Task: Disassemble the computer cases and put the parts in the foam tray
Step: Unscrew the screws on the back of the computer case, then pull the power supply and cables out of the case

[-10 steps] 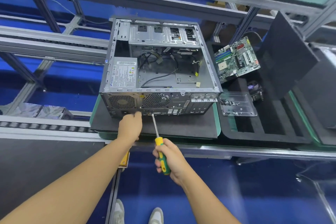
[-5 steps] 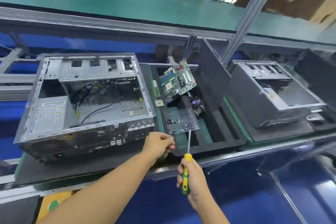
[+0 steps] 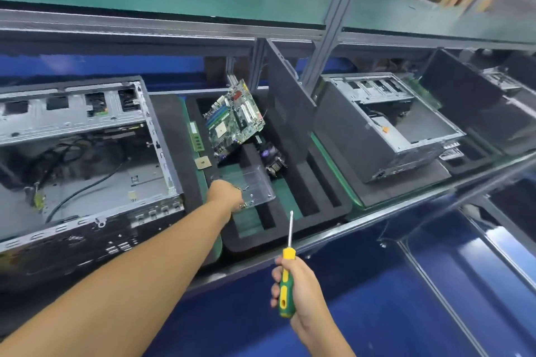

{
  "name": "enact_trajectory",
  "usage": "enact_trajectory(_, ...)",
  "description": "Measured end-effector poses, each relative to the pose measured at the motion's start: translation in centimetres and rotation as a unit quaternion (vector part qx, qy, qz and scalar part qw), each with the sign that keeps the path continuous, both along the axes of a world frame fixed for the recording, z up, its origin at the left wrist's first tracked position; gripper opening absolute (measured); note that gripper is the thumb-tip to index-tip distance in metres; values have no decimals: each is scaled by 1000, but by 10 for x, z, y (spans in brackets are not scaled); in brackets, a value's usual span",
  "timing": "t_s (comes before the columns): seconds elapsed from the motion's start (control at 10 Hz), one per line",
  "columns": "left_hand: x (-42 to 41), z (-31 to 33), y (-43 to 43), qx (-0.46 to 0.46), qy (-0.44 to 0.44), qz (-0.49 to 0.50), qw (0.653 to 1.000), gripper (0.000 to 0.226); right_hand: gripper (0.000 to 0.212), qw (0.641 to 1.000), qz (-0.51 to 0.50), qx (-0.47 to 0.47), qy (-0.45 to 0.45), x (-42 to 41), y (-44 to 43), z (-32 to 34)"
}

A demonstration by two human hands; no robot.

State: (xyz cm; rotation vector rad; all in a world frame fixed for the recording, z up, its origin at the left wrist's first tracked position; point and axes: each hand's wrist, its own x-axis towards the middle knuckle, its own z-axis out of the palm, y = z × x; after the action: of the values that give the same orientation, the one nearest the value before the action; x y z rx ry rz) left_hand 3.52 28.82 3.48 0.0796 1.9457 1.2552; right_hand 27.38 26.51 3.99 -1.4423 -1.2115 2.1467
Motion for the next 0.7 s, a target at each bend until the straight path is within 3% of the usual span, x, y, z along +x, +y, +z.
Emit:
enact_trajectory(0.1, 20, 43, -25, 61, -28, -2, 998, 32, 19, 999, -8, -18, 30, -21, -3, 3)
enact_trajectory(0.3, 4, 111, -100, 188, 59, -157, 968, 23, 21, 998, 58, 11, 19, -95, -19, 3)
enact_trajectory(0.4, -43, 137, -154, 137, 239, -217, 937, 23, 14, 993, 91, 76, -2, -136, -17, 0)
enact_trajectory(0.5, -102, 147, -210, 11, 391, -220, 894, 23, 11, 982, 139, 117, -55, -174, -9, -3)
enact_trajectory(0.6, -152, 133, -256, -141, 449, -220, 854, 26, 8, 952, 205, 177, -139, -208, -1, -9)
enact_trajectory(0.7, -186, 108, -289, -226, 479, -240, 813, 30, 34, 895, 279, 263, -229, -237, 7, -17)
